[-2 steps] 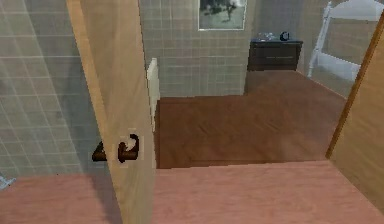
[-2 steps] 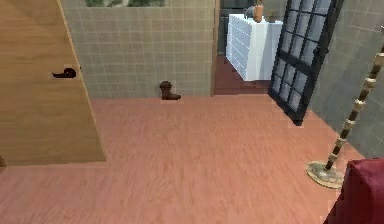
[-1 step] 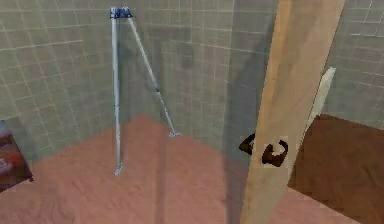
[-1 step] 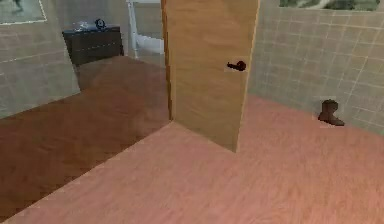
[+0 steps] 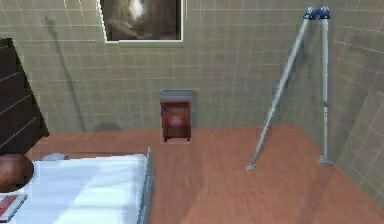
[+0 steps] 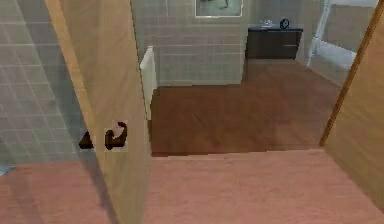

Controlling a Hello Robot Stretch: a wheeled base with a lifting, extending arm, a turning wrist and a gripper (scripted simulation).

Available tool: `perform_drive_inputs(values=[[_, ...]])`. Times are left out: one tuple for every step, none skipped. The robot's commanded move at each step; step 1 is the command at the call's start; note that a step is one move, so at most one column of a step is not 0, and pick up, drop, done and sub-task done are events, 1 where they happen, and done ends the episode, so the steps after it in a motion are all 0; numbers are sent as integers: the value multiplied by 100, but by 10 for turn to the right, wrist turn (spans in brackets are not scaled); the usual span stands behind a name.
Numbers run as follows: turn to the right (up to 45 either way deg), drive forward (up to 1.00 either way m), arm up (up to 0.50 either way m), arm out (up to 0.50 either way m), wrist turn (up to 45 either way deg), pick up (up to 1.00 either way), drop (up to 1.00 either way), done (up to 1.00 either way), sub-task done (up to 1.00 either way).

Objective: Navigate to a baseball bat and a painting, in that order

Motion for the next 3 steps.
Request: perform_drive_inputs(values=[[0, 100, 0, 0, 0, 0, 0, 0, 0], [-60, 0, 0, 0, 0, 0, 0, 0, 0], [0, 60, 0, 0, 0, 0, 0, 0, 0]])
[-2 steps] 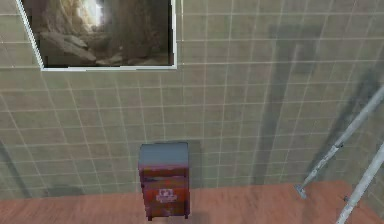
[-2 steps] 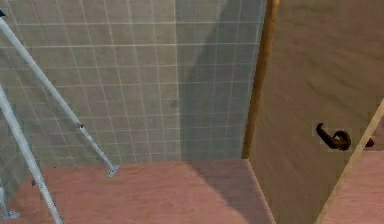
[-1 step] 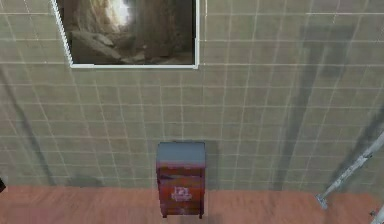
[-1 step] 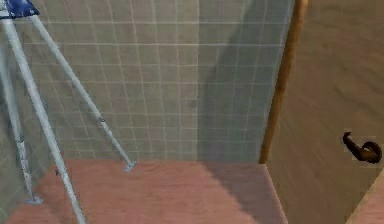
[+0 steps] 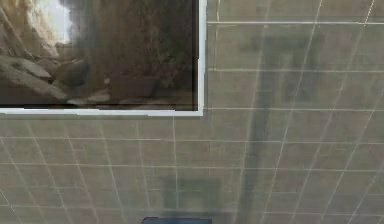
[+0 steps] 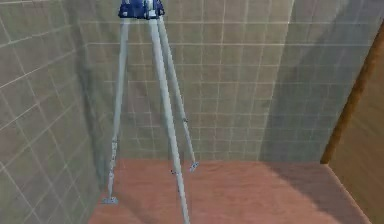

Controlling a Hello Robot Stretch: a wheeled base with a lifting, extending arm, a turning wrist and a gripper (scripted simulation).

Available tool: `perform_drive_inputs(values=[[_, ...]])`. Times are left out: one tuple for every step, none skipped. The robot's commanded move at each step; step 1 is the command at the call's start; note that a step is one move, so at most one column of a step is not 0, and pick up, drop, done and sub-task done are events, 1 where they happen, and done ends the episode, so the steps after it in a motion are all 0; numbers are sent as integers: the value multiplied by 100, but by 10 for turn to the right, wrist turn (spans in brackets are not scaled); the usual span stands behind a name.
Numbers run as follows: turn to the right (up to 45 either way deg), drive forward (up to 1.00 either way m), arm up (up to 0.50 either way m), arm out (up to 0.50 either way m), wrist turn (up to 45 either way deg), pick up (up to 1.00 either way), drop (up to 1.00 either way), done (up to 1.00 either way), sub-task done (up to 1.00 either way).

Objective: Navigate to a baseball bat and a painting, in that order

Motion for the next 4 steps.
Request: perform_drive_inputs(values=[[-450, 0, 0, 0, 0, 0, 0, 0, 0], [-390, 0, 0, 0, 0, 0, 0, 0, 0], [-30, 0, 0, 0, 0, 0, 0, 0, 0], [0, 30, 0, 0, 0, 0, 0, 0, 0]])
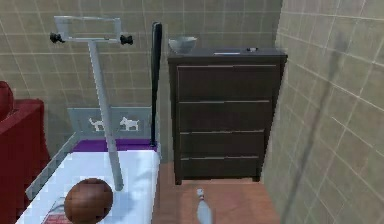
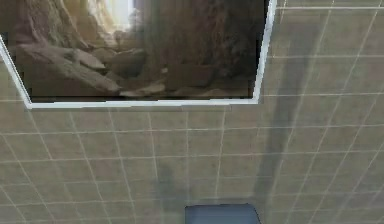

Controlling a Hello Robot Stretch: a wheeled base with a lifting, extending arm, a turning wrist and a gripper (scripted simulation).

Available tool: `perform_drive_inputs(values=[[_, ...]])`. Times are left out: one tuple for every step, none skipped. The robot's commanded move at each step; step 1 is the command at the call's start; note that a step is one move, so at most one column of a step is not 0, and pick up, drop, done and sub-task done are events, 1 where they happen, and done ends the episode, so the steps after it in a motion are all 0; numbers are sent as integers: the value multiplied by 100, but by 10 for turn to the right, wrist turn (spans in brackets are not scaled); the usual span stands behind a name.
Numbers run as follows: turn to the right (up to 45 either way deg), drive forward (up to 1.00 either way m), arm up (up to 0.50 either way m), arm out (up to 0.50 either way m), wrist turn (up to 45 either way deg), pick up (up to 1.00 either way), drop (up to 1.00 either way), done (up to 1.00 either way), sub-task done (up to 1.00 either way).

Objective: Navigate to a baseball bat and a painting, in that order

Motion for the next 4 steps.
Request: perform_drive_inputs(values=[[0, 65, 0, 0, 0, 0, 0, 0, 0], [-180, 0, 0, 0, 0, 0, 0, 0, 0], [0, 0, 0, 0, 0, 0, 0, 0, 100], [-450, 0, 0, 0, 0, 0, 0, 0, 0]])
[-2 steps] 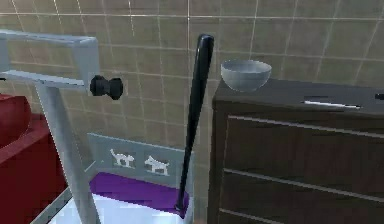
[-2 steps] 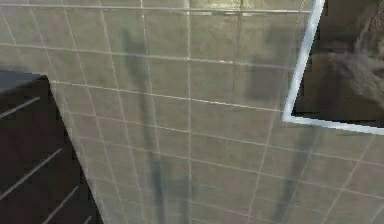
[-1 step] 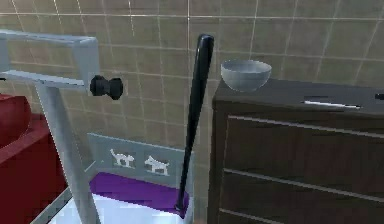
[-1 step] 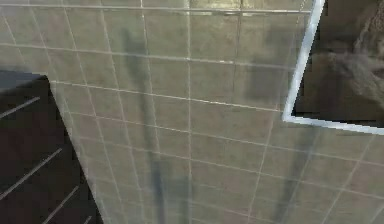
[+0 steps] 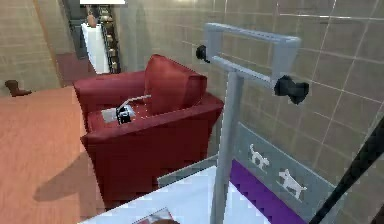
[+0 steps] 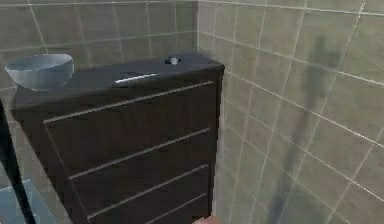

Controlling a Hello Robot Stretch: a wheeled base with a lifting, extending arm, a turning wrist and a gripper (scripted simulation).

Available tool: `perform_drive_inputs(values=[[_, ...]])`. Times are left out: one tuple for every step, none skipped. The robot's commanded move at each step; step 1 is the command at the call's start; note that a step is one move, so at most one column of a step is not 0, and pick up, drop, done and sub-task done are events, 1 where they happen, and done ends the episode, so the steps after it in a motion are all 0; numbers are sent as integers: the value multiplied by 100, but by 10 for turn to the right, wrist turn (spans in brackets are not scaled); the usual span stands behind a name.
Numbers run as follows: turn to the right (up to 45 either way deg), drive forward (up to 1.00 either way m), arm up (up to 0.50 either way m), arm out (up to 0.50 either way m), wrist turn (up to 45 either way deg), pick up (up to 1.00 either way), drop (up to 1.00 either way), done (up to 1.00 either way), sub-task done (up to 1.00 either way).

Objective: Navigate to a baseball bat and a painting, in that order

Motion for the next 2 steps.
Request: perform_drive_inputs(values=[[-450, 0, 0, 0, 0, 0, 0, 0, 0], [-450, 0, 0, 0, 0, 0, 0, 0, 0]])
